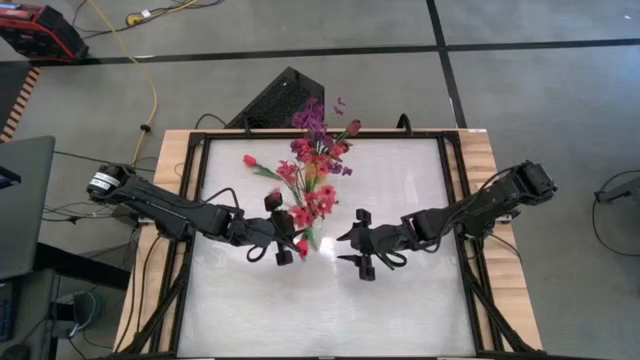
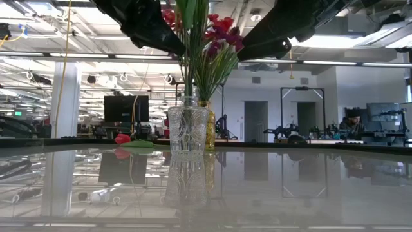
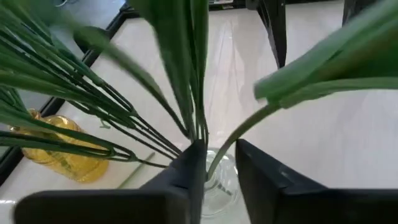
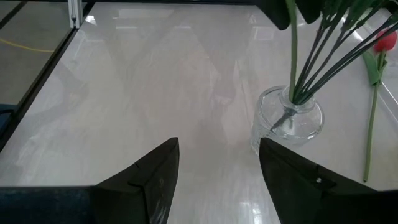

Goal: Sort flowers into vase by color
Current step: Put the bottom pink flower into the transparent vase, then put the pink flower into the transparent vase

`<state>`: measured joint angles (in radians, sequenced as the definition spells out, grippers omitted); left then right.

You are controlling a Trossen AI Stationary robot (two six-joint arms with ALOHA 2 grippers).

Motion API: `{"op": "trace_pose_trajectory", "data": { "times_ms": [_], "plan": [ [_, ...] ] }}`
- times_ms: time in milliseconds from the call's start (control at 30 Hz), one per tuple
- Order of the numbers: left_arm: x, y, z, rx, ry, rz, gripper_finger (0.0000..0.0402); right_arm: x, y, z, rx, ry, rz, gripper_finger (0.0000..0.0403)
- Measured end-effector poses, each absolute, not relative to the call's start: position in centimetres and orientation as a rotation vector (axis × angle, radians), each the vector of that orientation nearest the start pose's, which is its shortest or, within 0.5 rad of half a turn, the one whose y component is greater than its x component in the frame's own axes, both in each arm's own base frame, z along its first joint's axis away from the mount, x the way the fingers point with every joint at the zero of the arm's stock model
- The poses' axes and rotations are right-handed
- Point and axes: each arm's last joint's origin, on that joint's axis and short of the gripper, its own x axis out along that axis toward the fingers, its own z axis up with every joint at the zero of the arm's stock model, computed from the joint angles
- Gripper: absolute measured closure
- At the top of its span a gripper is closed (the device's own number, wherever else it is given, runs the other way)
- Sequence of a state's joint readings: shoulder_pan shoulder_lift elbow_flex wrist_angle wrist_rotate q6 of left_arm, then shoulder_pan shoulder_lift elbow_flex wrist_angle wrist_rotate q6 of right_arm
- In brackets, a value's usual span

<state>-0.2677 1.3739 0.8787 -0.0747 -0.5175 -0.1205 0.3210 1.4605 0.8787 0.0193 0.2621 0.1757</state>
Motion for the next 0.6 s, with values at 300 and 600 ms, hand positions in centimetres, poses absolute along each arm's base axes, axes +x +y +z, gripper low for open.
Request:
{"op": "trace_pose_trajectory", "data": {
  "times_ms": [300,600],
  "plan": [
    [27.8,-6.3,25.3,0.149,0.695,0.222,0.0236,29.5,9.0,22.9,0.005,0.555,0.009,0.0154],
    [25.5,-6.1,26.2,0.168,1.023,0.136,0.0226,29.5,9.0,22.9,0.005,0.556,0.010,0.0154]
  ]
}}
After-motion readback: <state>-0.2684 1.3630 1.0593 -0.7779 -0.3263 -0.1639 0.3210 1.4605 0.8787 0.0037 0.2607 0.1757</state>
